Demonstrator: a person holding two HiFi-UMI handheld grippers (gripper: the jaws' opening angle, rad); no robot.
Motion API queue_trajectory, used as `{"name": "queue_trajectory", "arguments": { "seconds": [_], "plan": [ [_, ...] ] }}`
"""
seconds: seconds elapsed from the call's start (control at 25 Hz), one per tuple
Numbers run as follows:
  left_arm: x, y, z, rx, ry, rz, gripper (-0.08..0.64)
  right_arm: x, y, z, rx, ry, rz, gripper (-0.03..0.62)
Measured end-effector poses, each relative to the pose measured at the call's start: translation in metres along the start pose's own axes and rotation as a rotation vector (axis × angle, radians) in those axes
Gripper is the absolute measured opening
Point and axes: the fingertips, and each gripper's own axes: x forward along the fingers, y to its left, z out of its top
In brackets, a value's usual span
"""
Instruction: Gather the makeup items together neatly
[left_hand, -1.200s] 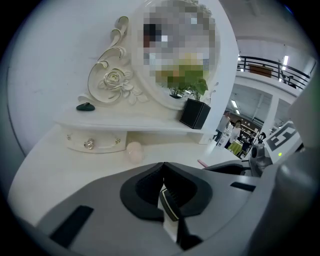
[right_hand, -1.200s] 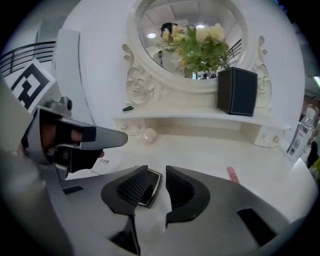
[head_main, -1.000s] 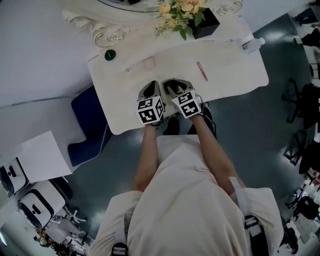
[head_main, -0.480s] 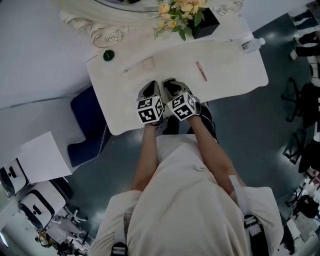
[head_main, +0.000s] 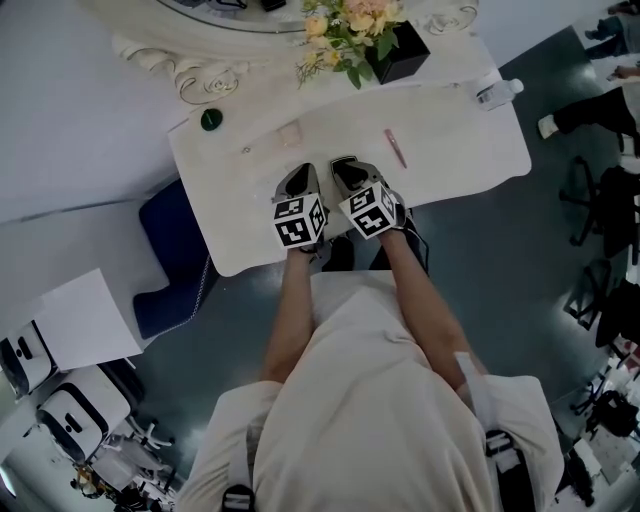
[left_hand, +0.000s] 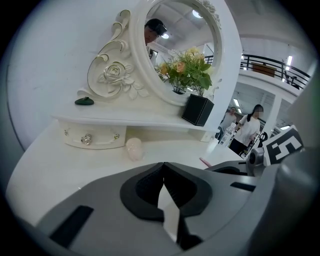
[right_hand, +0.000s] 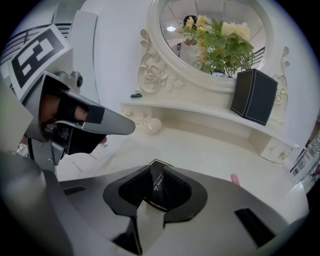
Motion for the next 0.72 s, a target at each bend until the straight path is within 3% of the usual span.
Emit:
{"name": "queue_trajectory", "arguments": {
  "seconds": [0.72],
  "plan": [
    [0.029, -0.040, -0.001, -0.053, 0.006, 0.044, 0.015, -0.008, -0.053, -0.011, -0.073, 0.031, 0.074, 0.112]
  ]
}}
